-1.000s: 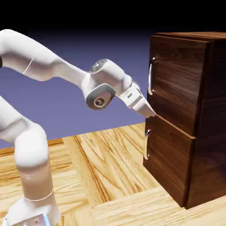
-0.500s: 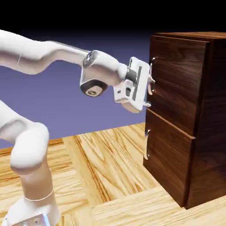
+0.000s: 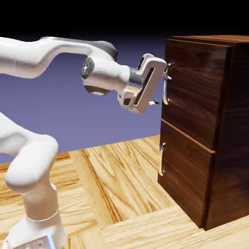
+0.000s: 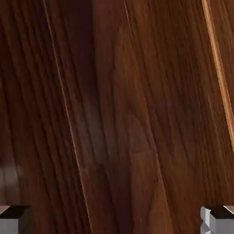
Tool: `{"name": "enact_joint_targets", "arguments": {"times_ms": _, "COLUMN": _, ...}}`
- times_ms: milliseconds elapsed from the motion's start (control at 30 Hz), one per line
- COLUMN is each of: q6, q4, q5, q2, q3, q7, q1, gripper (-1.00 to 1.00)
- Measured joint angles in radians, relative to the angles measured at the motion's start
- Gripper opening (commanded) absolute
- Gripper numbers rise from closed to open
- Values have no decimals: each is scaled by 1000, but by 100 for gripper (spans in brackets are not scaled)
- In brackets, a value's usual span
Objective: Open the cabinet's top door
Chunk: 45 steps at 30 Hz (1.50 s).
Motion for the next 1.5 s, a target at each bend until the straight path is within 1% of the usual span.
{"name": "enact_joint_targets", "arguments": {"times_ms": 867, "q6": -45, "q4": 138, "q5": 1131, "q2": -172, "q3": 374, "q7": 434, "q1": -317, "gripper": 0}}
{"name": "enact_joint_targets", "arguments": {"times_ms": 933, "q6": -46, "q4": 141, "q5": 1156, "q2": -176, "q3": 383, "q7": 444, "q1": -324, "gripper": 0}}
{"name": "enact_joint_targets", "arguments": {"times_ms": 1067, "q6": -83, "q4": 238, "q5": 1181, "q2": -110, "q3": 466, "q7": 425, "q1": -467, "gripper": 0}}
{"name": "enact_joint_targets", "arguments": {"times_ms": 1100, "q6": -91, "q4": 260, "q5": 1187, "q2": -96, "q3": 484, "q7": 421, "q1": -499, "gripper": -100}}
{"name": "enact_joint_targets", "arguments": {"times_ms": 1167, "q6": -91, "q4": 260, "q5": 1187, "q2": -95, "q3": 484, "q7": 421, "q1": -499, "gripper": -100}}
{"name": "enact_joint_targets", "arguments": {"times_ms": 1500, "q6": -312, "q4": -16, "q5": 874, "q2": -115, "q3": 159, "q7": 507, "q1": -143, "gripper": -100}}
